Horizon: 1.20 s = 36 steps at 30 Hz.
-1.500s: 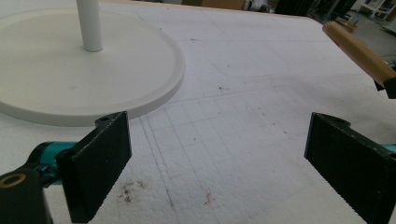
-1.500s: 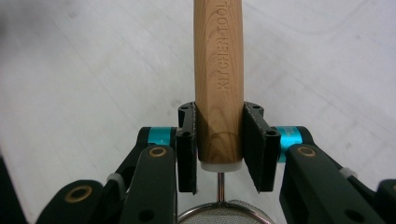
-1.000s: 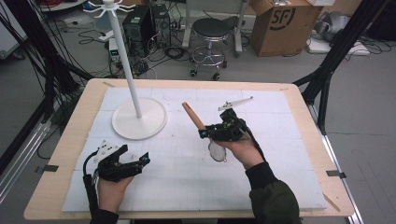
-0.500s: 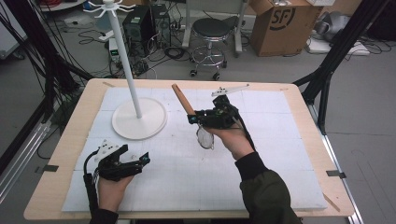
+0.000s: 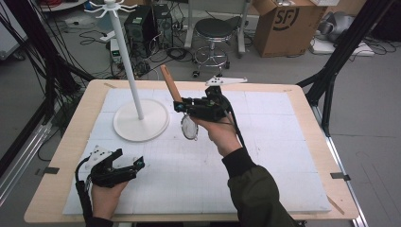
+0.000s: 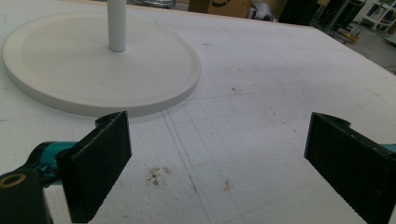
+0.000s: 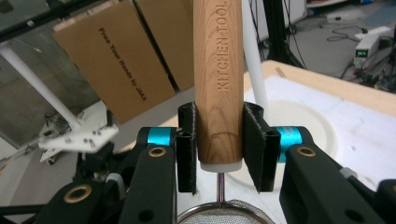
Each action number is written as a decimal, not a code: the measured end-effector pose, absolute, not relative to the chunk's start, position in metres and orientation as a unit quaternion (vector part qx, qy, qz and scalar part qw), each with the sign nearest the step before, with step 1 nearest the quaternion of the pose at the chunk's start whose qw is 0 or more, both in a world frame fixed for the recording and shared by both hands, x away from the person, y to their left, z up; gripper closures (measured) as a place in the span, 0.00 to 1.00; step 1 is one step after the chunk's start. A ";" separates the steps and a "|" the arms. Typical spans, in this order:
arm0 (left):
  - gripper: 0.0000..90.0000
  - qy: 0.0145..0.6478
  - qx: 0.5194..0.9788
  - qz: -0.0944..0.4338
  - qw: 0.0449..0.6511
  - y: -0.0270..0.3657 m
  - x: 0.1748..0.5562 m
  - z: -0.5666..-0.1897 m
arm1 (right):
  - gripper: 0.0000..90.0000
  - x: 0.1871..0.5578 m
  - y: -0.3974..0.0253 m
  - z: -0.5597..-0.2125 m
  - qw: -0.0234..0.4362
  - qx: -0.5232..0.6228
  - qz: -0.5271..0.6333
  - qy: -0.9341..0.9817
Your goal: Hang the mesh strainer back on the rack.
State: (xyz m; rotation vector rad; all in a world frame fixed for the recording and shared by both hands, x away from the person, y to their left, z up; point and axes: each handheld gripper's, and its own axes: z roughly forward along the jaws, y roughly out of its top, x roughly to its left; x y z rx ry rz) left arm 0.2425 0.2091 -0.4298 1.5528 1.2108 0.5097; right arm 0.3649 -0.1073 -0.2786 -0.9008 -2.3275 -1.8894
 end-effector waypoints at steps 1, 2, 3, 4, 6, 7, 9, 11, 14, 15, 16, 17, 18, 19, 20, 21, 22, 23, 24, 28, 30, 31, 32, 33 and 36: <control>0.09 0.506 0.649 0.213 0.526 0.209 0.242 -0.430 | 0.77 0.365 -0.105 -0.277 0.005 -0.286 -0.608 -0.741; 0.09 0.507 0.649 0.214 0.525 0.209 0.242 -0.430 | 0.77 0.365 -0.103 -0.275 0.004 -0.284 -0.615 -0.735; 0.09 0.508 0.649 0.215 0.524 0.209 0.242 -0.430 | 0.77 0.366 -0.100 -0.273 0.003 -0.283 -0.621 -0.730; 0.09 0.509 0.648 0.213 0.525 0.210 0.242 -0.430 | 0.77 0.367 -0.097 -0.269 -0.003 -0.282 -0.633 -0.721; 0.09 0.509 0.647 0.213 0.526 0.210 0.242 -0.430 | 0.77 0.369 -0.096 -0.268 -0.002 -0.282 -0.640 -0.715; 0.09 0.509 0.647 0.213 0.526 0.210 0.242 -0.430 | 0.77 0.371 -0.095 -0.266 -0.001 -0.284 -0.643 -0.711; 0.09 0.510 0.646 0.212 0.526 0.210 0.243 -0.430 | 0.77 0.373 -0.090 -0.260 -0.009 -0.281 -0.647 -0.709; 0.09 0.512 0.642 0.208 0.531 0.211 0.243 -0.430 | 0.77 0.375 -0.084 -0.255 -0.011 -0.277 -0.648 -0.710; 0.09 0.512 0.641 0.205 0.534 0.212 0.244 -0.430 | 0.77 0.376 -0.075 -0.247 -0.013 -0.268 -0.651 -0.710; 0.09 0.513 0.639 0.204 0.536 0.211 0.244 -0.430 | 0.77 0.378 -0.073 -0.245 -0.006 -0.268 -0.659 -0.702; 0.09 0.514 0.637 0.203 0.537 0.211 0.244 -0.431 | 0.77 0.378 -0.073 -0.244 -0.005 -0.269 -0.663 -0.698; 0.09 0.514 0.637 0.201 0.538 0.212 0.245 -0.431 | 0.77 0.379 -0.072 -0.243 -0.005 -0.268 -0.668 -0.695; 0.09 0.519 0.632 0.199 0.541 0.212 0.246 -0.431 | 0.77 0.379 -0.072 -0.242 -0.007 -0.268 -0.669 -0.693; 0.09 0.521 0.627 0.199 0.544 0.212 0.247 -0.431 | 0.77 0.381 -0.072 -0.241 -0.009 -0.269 -0.670 -0.692; 0.09 0.522 0.628 0.197 0.543 0.211 0.248 -0.432 | 0.77 0.383 -0.072 -0.240 -0.009 -0.274 -0.670 -0.689; 0.09 0.522 0.627 0.198 0.544 0.211 0.248 -0.432 | 0.77 0.386 -0.072 -0.239 -0.011 -0.277 -0.670 -0.689; 0.09 0.521 0.629 0.197 0.542 0.210 0.249 -0.432 | 0.77 0.387 -0.072 -0.238 -0.012 -0.276 -0.672 -0.687; 0.09 0.521 0.629 0.197 0.542 0.210 0.249 -0.432 | 0.77 0.388 -0.072 -0.237 -0.009 -0.278 -0.675 -0.683; 0.09 0.520 0.629 0.198 0.543 0.210 0.249 -0.432 | 0.77 0.390 -0.071 -0.235 -0.009 -0.278 -0.677 -0.681; 0.09 0.522 0.624 0.200 0.546 0.212 0.249 -0.432 | 0.77 0.392 -0.070 -0.229 -0.004 -0.276 -0.684 -0.675; 0.09 0.523 0.626 0.199 0.543 0.212 0.249 -0.433 | 0.77 0.394 -0.068 -0.227 -0.007 -0.275 -0.685 -0.674; 0.09 0.522 0.627 0.199 0.542 0.211 0.249 -0.433 | 0.77 0.396 -0.066 -0.227 0.000 -0.275 -0.688 -0.672; 0.09 0.520 0.630 0.202 0.540 0.211 0.249 -0.433 | 0.77 0.398 -0.065 -0.227 0.003 -0.276 -0.689 -0.670; 0.09 0.520 0.630 0.202 0.540 0.211 0.249 -0.433 | 0.77 0.400 -0.062 -0.226 -0.001 -0.277 -0.686 -0.672; 0.09 0.522 0.628 0.203 0.540 0.211 0.249 -0.433 | 0.77 0.403 -0.056 -0.226 0.001 -0.273 -0.687 -0.673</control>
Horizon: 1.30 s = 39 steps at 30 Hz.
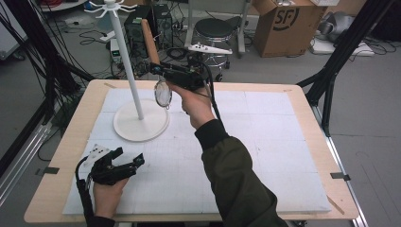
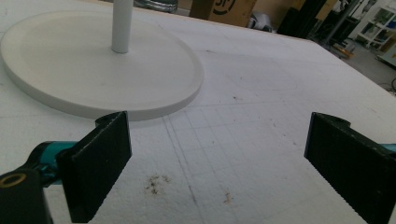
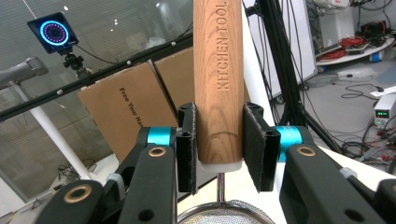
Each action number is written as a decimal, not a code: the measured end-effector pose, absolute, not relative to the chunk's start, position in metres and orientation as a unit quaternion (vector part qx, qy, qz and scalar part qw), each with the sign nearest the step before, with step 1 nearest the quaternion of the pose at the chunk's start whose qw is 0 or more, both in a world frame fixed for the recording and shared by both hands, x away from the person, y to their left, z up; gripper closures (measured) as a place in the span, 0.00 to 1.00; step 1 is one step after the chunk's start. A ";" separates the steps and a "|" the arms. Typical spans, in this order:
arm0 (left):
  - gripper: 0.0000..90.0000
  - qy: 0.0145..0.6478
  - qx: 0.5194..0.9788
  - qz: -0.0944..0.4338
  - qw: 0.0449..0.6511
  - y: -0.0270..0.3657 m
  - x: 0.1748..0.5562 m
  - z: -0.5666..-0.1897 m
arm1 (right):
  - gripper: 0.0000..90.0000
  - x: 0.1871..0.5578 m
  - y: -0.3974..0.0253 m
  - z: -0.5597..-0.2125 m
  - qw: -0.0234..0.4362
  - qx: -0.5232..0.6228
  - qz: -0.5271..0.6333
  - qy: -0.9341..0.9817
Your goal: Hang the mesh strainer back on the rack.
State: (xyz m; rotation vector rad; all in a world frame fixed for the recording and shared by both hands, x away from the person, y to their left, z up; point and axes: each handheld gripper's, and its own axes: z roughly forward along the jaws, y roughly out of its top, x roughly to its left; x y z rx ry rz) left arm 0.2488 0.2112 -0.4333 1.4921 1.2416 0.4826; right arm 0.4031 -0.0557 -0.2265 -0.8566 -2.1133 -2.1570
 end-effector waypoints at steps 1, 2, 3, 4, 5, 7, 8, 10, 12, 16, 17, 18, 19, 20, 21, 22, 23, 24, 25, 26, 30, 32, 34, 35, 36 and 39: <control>0.09 0.524 0.626 0.203 0.540 0.212 0.249 -0.433 | 0.77 0.405 -0.053 -0.227 0.003 -0.272 -0.688 -0.673; 0.09 0.523 0.628 0.202 0.540 0.213 0.249 -0.433 | 0.77 0.406 -0.051 -0.227 0.002 -0.273 -0.689 -0.672; 0.09 0.525 0.624 0.202 0.543 0.213 0.249 -0.433 | 0.77 0.409 -0.049 -0.227 0.003 -0.272 -0.689 -0.672; 0.09 0.525 0.625 0.202 0.541 0.214 0.248 -0.433 | 0.77 0.412 -0.047 -0.226 0.004 -0.273 -0.688 -0.673; 0.09 0.525 0.624 0.203 0.541 0.214 0.248 -0.433 | 0.77 0.415 -0.046 -0.225 0.007 -0.272 -0.688 -0.672; 0.09 0.525 0.623 0.204 0.543 0.215 0.248 -0.434 | 0.77 0.419 -0.043 -0.221 0.007 -0.269 -0.698 -0.664; 0.09 0.524 0.626 0.204 0.540 0.215 0.248 -0.434 | 0.77 0.422 -0.042 -0.220 0.008 -0.268 -0.702 -0.660; 0.09 0.524 0.628 0.204 0.538 0.214 0.249 -0.434 | 0.77 0.427 -0.040 -0.218 0.007 -0.266 -0.704 -0.658; 0.09 0.523 0.629 0.203 0.538 0.213 0.250 -0.435 | 0.77 0.432 -0.037 -0.216 0.011 -0.262 -0.702 -0.663; 0.09 0.524 0.630 0.203 0.536 0.213 0.251 -0.435 | 0.77 0.438 -0.036 -0.212 0.010 -0.263 -0.702 -0.662; 0.09 0.523 0.629 0.202 0.538 0.213 0.250 -0.435 | 0.77 0.439 -0.036 -0.212 0.008 -0.261 -0.703 -0.662; 0.09 0.522 0.629 0.203 0.539 0.213 0.249 -0.435 | 0.77 0.440 -0.036 -0.211 0.009 -0.261 -0.703 -0.661; 0.09 0.522 0.628 0.202 0.540 0.213 0.249 -0.435 | 0.77 0.441 -0.036 -0.210 0.007 -0.260 -0.703 -0.662; 0.09 0.521 0.630 0.199 0.541 0.213 0.249 -0.434 | 0.77 0.443 -0.036 -0.209 0.003 -0.259 -0.703 -0.662; 0.09 0.519 0.633 0.198 0.540 0.214 0.248 -0.434 | 0.77 0.444 -0.036 -0.209 0.002 -0.260 -0.704 -0.660; 0.09 0.518 0.633 0.200 0.539 0.213 0.248 -0.434 | 0.77 0.445 -0.036 -0.208 0.002 -0.263 -0.705 -0.659; 0.09 0.518 0.632 0.198 0.541 0.212 0.249 -0.434 | 0.77 0.447 -0.036 -0.208 0.003 -0.263 -0.706 -0.657; 0.09 0.517 0.634 0.198 0.540 0.212 0.249 -0.434 | 0.77 0.448 -0.035 -0.209 0.006 -0.265 -0.707 -0.656; 0.09 0.516 0.636 0.198 0.539 0.212 0.249 -0.434 | 0.77 0.449 -0.035 -0.209 0.009 -0.267 -0.707 -0.655; 0.09 0.517 0.634 0.197 0.541 0.212 0.249 -0.434 | 0.77 0.450 -0.034 -0.211 0.010 -0.266 -0.705 -0.657; 0.09 0.516 0.635 0.197 0.541 0.211 0.249 -0.435 | 0.77 0.451 -0.029 -0.214 0.011 -0.265 -0.700 -0.663; 0.09 0.516 0.634 0.196 0.542 0.211 0.249 -0.435 | 0.77 0.451 -0.028 -0.216 0.013 -0.262 -0.698 -0.667; 0.09 0.517 0.632 0.197 0.543 0.211 0.249 -0.435 | 0.77 0.451 -0.029 -0.216 0.011 -0.262 -0.703 -0.661; 0.09 0.516 0.632 0.197 0.543 0.211 0.249 -0.435 | 0.77 0.451 -0.029 -0.216 0.013 -0.263 -0.704 -0.660; 0.09 0.516 0.634 0.196 0.542 0.211 0.249 -0.435 | 0.77 0.451 -0.028 -0.216 0.014 -0.261 -0.705 -0.660; 0.09 0.516 0.635 0.196 0.541 0.210 0.249 -0.434 | 0.77 0.453 -0.026 -0.219 0.018 -0.263 -0.698 -0.666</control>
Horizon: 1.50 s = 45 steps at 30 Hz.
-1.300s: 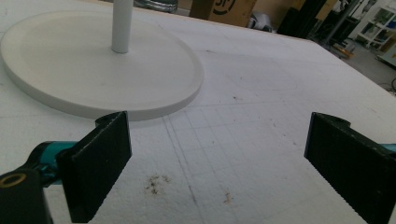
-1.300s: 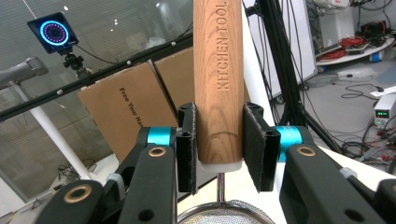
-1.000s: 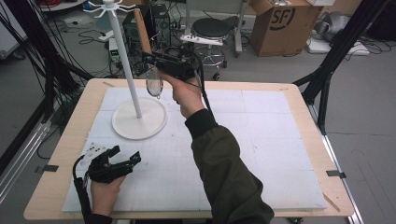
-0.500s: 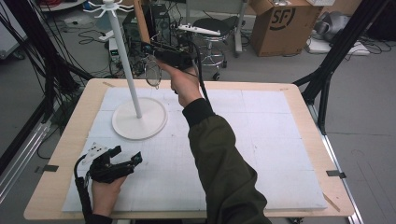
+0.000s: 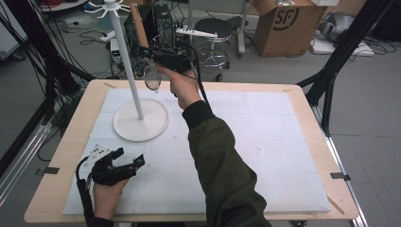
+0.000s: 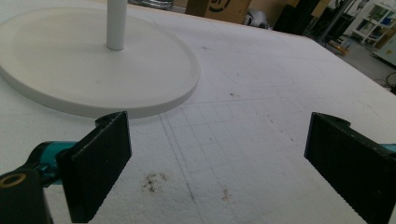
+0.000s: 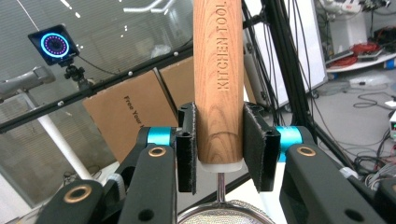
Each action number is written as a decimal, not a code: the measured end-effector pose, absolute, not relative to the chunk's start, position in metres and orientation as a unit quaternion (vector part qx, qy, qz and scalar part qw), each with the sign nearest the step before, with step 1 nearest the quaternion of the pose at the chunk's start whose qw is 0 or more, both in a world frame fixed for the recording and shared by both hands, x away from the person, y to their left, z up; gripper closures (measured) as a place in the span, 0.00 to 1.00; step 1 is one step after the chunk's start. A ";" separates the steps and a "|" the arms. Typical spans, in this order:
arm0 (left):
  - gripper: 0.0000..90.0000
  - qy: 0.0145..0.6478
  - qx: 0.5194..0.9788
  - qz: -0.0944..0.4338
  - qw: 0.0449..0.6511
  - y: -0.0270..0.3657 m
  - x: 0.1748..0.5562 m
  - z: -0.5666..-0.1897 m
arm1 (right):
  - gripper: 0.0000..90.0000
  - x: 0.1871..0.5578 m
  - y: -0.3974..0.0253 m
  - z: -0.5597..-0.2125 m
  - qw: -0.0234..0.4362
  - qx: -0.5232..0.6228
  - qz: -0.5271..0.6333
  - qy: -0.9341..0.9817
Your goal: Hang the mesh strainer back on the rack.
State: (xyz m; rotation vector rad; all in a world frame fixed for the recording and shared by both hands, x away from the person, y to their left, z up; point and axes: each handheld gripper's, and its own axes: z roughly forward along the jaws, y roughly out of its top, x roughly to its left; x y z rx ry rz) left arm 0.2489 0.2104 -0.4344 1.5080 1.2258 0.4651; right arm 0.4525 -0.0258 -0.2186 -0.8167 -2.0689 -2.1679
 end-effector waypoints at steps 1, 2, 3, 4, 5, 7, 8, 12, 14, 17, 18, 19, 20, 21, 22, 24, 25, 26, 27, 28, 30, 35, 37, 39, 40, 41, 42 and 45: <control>0.09 0.514 0.636 0.196 0.541 0.210 0.249 -0.434 | 0.77 0.453 -0.025 -0.220 0.019 -0.263 -0.697 -0.667; 0.09 0.515 0.635 0.196 0.542 0.210 0.249 -0.434 | 0.77 0.454 -0.024 -0.221 0.019 -0.264 -0.697 -0.666; 0.09 0.515 0.635 0.196 0.542 0.210 0.249 -0.434 | 0.77 0.454 -0.023 -0.221 0.022 -0.264 -0.697 -0.667; 0.09 0.514 0.636 0.196 0.541 0.210 0.249 -0.434 | 0.77 0.454 -0.022 -0.222 0.023 -0.263 -0.696 -0.668; 0.09 0.514 0.636 0.196 0.541 0.210 0.249 -0.434 | 0.77 0.454 -0.020 -0.223 0.024 -0.264 -0.695 -0.668; 0.09 0.515 0.635 0.196 0.542 0.210 0.249 -0.434 | 0.77 0.454 -0.018 -0.224 0.025 -0.261 -0.697 -0.668; 0.09 0.514 0.635 0.196 0.542 0.210 0.249 -0.434 | 0.77 0.453 -0.018 -0.224 0.026 -0.261 -0.696 -0.669; 0.09 0.513 0.635 0.197 0.543 0.210 0.248 -0.434 | 0.77 0.450 -0.015 -0.224 0.017 -0.258 -0.688 -0.678; 0.09 0.513 0.635 0.196 0.543 0.209 0.247 -0.433 | 0.77 0.448 -0.013 -0.222 0.009 -0.254 -0.684 -0.684; 0.09 0.511 0.636 0.197 0.543 0.208 0.247 -0.433 | 0.77 0.444 -0.010 -0.221 0.005 -0.249 -0.680 -0.690; 0.09 0.509 0.638 0.197 0.542 0.208 0.246 -0.433 | 0.77 0.443 -0.010 -0.221 0.001 -0.247 -0.678 -0.692; 0.09 0.510 0.637 0.197 0.544 0.207 0.246 -0.433 | 0.77 0.443 -0.009 -0.220 0.001 -0.248 -0.678 -0.692; 0.09 0.511 0.636 0.197 0.544 0.206 0.246 -0.433 | 0.77 0.442 -0.009 -0.220 -0.001 -0.246 -0.676 -0.695; 0.09 0.510 0.637 0.197 0.543 0.206 0.247 -0.433 | 0.76 0.442 -0.009 -0.220 -0.002 -0.247 -0.676 -0.695; 0.09 0.510 0.637 0.197 0.543 0.206 0.247 -0.433 | 0.77 0.442 -0.009 -0.220 -0.006 -0.246 -0.674 -0.696; 0.09 0.511 0.636 0.197 0.543 0.206 0.246 -0.433 | 0.77 0.443 -0.009 -0.219 -0.010 -0.246 -0.673 -0.698; 0.09 0.511 0.636 0.197 0.543 0.207 0.247 -0.433 | 0.77 0.443 -0.009 -0.219 -0.010 -0.247 -0.671 -0.699; 0.09 0.511 0.637 0.197 0.543 0.207 0.247 -0.433 | 0.77 0.444 -0.009 -0.218 -0.010 -0.247 -0.669 -0.701; 0.09 0.511 0.637 0.197 0.543 0.207 0.247 -0.433 | 0.77 0.445 -0.008 -0.218 -0.013 -0.247 -0.668 -0.702; 0.09 0.511 0.637 0.196 0.543 0.207 0.247 -0.433 | 0.77 0.445 -0.007 -0.218 -0.012 -0.249 -0.666 -0.703; 0.09 0.511 0.637 0.197 0.543 0.207 0.247 -0.433 | 0.77 0.446 -0.005 -0.217 -0.016 -0.251 -0.664 -0.704; 0.09 0.509 0.639 0.196 0.541 0.208 0.246 -0.433 | 0.77 0.449 -0.003 -0.216 -0.023 -0.256 -0.659 -0.707; 0.09 0.509 0.641 0.195 0.541 0.208 0.246 -0.433 | 0.77 0.450 -0.001 -0.215 -0.025 -0.256 -0.657 -0.709; 0.09 0.508 0.640 0.196 0.542 0.208 0.246 -0.433 | 0.77 0.450 0.001 -0.214 -0.023 -0.257 -0.656 -0.709; 0.09 0.508 0.640 0.196 0.542 0.209 0.246 -0.433 | 0.77 0.450 0.001 -0.215 -0.023 -0.257 -0.655 -0.710; 0.09 0.508 0.640 0.196 0.542 0.209 0.246 -0.433 | 0.77 0.449 0.001 -0.215 -0.024 -0.257 -0.654 -0.712; 0.09 0.508 0.641 0.196 0.542 0.209 0.246 -0.433 | 0.76 0.449 0.001 -0.215 -0.028 -0.258 -0.652 -0.712; 0.09 0.507 0.642 0.196 0.541 0.208 0.246 -0.432 | 0.76 0.449 0.002 -0.215 -0.035 -0.260 -0.648 -0.715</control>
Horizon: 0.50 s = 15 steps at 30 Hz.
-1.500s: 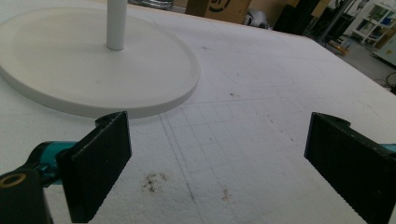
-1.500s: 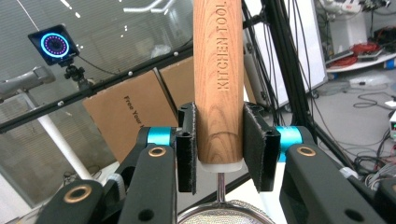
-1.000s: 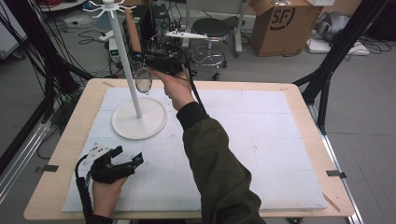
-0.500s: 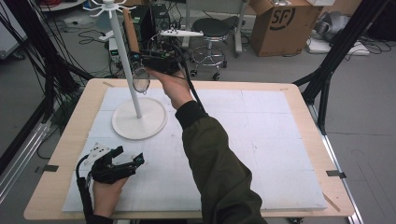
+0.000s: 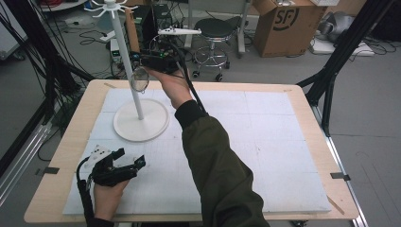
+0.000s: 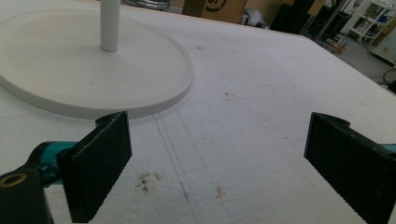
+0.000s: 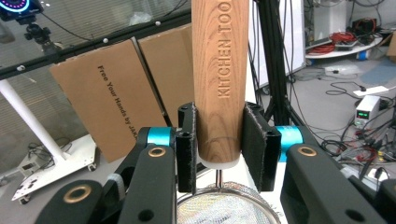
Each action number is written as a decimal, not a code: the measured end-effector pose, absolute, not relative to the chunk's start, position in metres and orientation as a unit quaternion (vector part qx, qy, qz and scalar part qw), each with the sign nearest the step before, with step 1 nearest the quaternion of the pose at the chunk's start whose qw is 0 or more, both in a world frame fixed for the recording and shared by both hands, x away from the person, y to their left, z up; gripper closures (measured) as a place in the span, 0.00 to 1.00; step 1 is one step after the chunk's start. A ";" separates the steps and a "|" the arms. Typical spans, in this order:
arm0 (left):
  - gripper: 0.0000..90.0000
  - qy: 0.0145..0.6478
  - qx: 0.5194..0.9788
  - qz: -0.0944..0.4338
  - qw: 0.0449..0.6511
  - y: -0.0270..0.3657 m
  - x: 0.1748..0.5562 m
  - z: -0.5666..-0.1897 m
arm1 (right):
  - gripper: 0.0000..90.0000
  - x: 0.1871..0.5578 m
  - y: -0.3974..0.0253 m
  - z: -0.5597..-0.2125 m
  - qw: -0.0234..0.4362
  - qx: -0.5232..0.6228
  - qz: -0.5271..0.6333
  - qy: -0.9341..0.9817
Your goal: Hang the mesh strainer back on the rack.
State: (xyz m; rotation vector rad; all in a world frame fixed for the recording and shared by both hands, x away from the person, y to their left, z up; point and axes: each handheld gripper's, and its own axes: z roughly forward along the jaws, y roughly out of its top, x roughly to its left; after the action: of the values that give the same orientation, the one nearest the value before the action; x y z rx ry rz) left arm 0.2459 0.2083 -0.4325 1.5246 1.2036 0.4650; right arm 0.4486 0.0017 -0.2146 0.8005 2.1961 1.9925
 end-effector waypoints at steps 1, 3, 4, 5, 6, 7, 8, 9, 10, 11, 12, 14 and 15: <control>0.09 0.507 0.641 0.195 0.542 0.208 0.246 -0.432 | 0.76 0.449 0.001 -0.215 0.036 0.260 0.648 0.715; 0.09 0.507 0.641 0.196 0.542 0.207 0.246 -0.433 | 0.75 0.449 0.001 -0.215 0.035 0.261 0.647 0.715; 0.09 0.507 0.640 0.196 0.543 0.207 0.246 -0.433 | 0.72 0.449 0.001 -0.215 0.036 0.262 0.647 0.715; 0.09 0.507 0.639 0.196 0.543 0.207 0.246 -0.433 | 0.62 0.449 0.001 -0.215 0.041 0.268 0.643 0.716; 0.09 0.507 0.640 0.196 0.543 0.207 0.246 -0.433 | 0.55 0.450 0.000 -0.215 0.047 0.274 0.641 0.715; 0.09 0.507 0.639 0.196 0.544 0.207 0.246 -0.433 | 0.50 0.450 0.000 -0.216 0.054 0.283 0.638 0.714; 0.09 0.507 0.640 0.197 0.544 0.207 0.246 -0.432 | 0.47 0.450 -0.001 -0.217 0.055 0.286 0.634 0.716; 0.09 0.506 0.641 0.197 0.543 0.207 0.246 -0.433 | 0.46 0.450 -0.002 -0.217 0.054 0.287 0.630 0.720; 0.09 0.505 0.642 0.197 0.542 0.207 0.246 -0.433 | 0.45 0.449 -0.002 -0.218 0.057 0.287 0.624 0.724; 0.09 0.505 0.642 0.196 0.543 0.206 0.246 -0.433 | 0.44 0.448 -0.003 -0.219 0.062 0.285 0.620 0.729; 0.09 0.504 0.643 0.197 0.542 0.206 0.247 -0.433 | 0.44 0.446 -0.004 -0.219 0.066 0.282 0.617 0.732; 0.09 0.503 0.643 0.198 0.542 0.205 0.246 -0.433 | 0.41 0.444 -0.007 -0.221 0.067 0.276 0.616 0.735; 0.09 0.503 0.642 0.198 0.544 0.205 0.246 -0.432 | 0.40 0.443 -0.009 -0.223 0.067 0.279 0.617 0.733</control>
State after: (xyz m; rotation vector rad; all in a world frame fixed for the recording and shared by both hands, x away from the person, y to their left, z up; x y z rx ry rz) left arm 0.2457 0.2050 -0.4322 1.5228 1.1931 0.4709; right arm 0.4428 -0.0092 -0.2225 0.8396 2.2104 1.8584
